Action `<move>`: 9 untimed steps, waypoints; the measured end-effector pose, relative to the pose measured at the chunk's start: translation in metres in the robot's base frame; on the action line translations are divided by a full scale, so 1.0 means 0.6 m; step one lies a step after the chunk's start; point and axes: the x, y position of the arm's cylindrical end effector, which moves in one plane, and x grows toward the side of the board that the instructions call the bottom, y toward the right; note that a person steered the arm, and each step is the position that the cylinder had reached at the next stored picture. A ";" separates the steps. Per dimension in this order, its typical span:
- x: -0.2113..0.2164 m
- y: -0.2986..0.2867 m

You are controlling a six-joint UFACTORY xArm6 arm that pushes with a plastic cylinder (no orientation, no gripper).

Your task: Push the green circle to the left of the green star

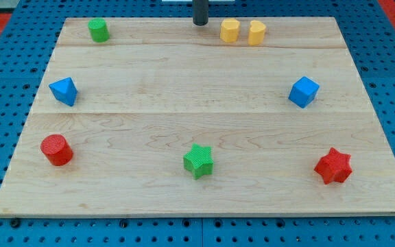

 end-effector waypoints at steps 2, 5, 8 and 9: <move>0.020 0.009; -0.019 -0.336; 0.095 -0.392; 0.146 -0.419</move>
